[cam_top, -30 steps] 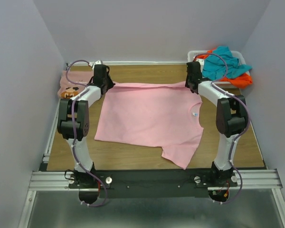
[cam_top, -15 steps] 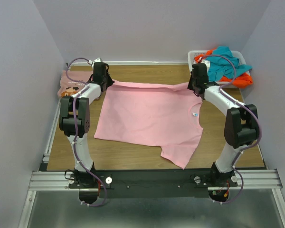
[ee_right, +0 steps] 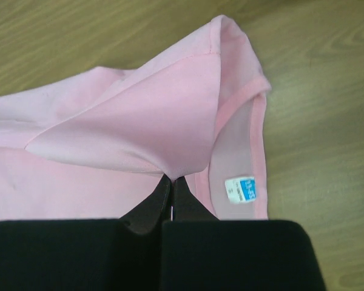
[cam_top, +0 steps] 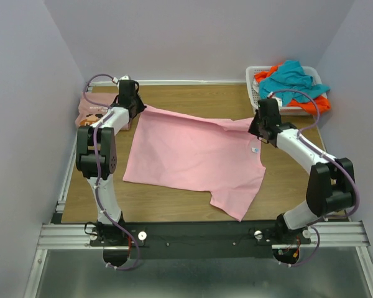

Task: Fold and stack the t-shirts
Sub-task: Fold the tshirt

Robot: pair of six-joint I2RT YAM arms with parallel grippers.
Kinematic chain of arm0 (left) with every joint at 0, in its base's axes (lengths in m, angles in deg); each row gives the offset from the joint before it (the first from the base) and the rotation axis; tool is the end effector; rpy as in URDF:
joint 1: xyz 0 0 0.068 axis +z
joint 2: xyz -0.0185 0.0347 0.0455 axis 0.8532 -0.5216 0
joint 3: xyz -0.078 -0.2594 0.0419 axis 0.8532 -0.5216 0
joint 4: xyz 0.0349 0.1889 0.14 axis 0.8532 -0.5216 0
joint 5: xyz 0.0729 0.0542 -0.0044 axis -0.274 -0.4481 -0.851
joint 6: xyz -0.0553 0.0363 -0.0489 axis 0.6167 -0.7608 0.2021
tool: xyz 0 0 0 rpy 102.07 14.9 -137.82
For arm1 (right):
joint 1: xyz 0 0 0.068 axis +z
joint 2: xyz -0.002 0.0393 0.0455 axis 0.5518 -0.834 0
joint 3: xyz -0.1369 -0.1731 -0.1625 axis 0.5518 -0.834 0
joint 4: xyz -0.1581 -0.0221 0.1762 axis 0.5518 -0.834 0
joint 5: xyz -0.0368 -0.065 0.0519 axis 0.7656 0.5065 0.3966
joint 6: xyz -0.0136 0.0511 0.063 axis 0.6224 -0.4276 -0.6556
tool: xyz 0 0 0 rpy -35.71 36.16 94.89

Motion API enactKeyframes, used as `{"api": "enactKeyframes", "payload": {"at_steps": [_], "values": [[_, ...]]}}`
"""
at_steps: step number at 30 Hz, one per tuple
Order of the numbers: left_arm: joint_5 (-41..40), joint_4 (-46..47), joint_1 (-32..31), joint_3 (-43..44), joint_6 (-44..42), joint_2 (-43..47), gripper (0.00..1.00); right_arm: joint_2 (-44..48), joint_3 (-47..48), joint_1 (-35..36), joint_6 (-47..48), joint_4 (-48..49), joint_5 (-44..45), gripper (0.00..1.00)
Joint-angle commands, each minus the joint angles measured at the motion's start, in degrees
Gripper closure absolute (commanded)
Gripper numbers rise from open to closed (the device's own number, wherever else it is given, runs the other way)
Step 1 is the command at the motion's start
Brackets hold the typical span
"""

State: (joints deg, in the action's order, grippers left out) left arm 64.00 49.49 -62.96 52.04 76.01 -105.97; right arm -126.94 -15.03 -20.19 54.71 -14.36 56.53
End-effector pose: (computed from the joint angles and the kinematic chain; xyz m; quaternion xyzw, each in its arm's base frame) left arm 0.4676 -0.0317 0.2055 -0.2172 0.8644 -0.1123 0.4394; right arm 0.3379 0.0644 0.2306 0.1611 0.8985 0.0507 0.4052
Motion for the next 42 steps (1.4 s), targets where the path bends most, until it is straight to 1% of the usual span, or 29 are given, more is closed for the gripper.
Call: {"api": "enactKeyframes", "payload": {"at_steps": [1,4,8,14,19,21,23,25,26,27,28,29,30,31,32,34,35,36,37,38,41,42], "values": [[0.3,-1.9,0.3,0.5,-1.2,1.9,1.0,5.0,-4.0,0.7,-4.5,-3.7,-1.9,0.99],[0.8,-1.6,0.3,-0.7,-1.0,2.7,1.0,8.6,-6.7,1.5,-7.3,-4.4,-1.8,0.98],[0.7,-1.2,0.3,-2.3,-1.1,3.3,1.0,12.8,-12.3,4.4,-10.9,-4.6,-0.8,0.9],[0.7,-1.4,0.3,-3.8,-0.8,4.1,1.0,16.8,-17.7,9.0,-15.8,-4.0,0.8,0.93],[-1.0,-2.4,0.3,-4.5,-0.7,4.6,1.0,17.3,-20.1,10.9,-17.1,-3.8,-1.2,0.93],[-1.2,-3.1,0.3,-4.6,-0.6,4.9,1.0,17.6,-21.2,11.0,-17.5,-3.8,-1.4,0.91],[-1.7,-3.5,0.3,-4.6,-0.5,5.1,1.0,18.1,-22.7,11.0,-18.0,-3.8,-1.4,0.82],[-2.4,-4.7,0.3,-4.6,-0.3,5.6,1.0,18.8,-23.3,11.0,-18.0,-3.8,-1.4,0.8],[-2.7,-5.0,0.3,-4.6,-0.2,6.2,0.93,18.9,-23.5,11.0,-17.8,-3.8,-1.6,0.76],[-2.9,-5.4,0.3,-4.7,0.0,6.5,0.84,19.3,-23.5,11.0,-17.5,-3.8,-1.7,0.73],[-3.2,-6.3,0.3,-4.8,0.3,7.0,0.79,19.6,-23.3,11.0,-16.9,-3.8,-2.3,0.68],[-3.2,-6.5,0.2,-4.9,0.3,7.3,0.75,20.2,-22.7,11.0,-16.2,-3.8,-2.9,0.59],[-3.6,-6.9,0.2,-5.2,0.4,8.5,0.64,20.6,-22.2,11.0,-15.5,-3.9,-3.2,0.57],[-3.8,-7.2,0.0,-5.3,0.6,9.2,0.58,21.4,-22.0,11.0,-14.5,-3.8,-3.2,0.49],[-4.1,-7.4,-0.2,-5.3,0.7,9.9,0.48,21.9,-21.4,11.0,-14.3,-3.8,-3.0,0.46],[-4.6,-7.8,-0.4,-5.5,0.6,11.8,0.4,22.5,-20.7,11.0,-13.5,-3.8,-0.9,0.38],[-4.6,-8.0,-0.8,-5.4,0.6,12.8,0.34,22.9,-20.5,10.9,-13.5,-3.9,-0.2,0.26],[-4.3,-8.4,-1.0,-5.3,0.6,13.2,0.3,22.9,-19.7,11.0,-13.0,-3.8,1.0,0.19],[-4.1,-8.6,-1.2,-5.3,0.5,13.6,0.13,22.5,-19.2,10.9,-12.8,-3.8,1.3,0.11],[-4.0,-8.7,-1.7,-5.0,0.3,14.0,0.02,22.2,-18.6,11.0,-12.5,-3.8,1.9,0.0],[-3.9,-8.7,-2.3,-4.6,0.0,14.6,0.02,19.0,-15.7,10.8,-11.4,-3.8,3.5,0.0],[-3.6,-8.3,-2.7,-4.0,-0.4,14.0,0.02,16.6,-14.9,10.8,-11.4,-3.8,4.2,0.0]]}}
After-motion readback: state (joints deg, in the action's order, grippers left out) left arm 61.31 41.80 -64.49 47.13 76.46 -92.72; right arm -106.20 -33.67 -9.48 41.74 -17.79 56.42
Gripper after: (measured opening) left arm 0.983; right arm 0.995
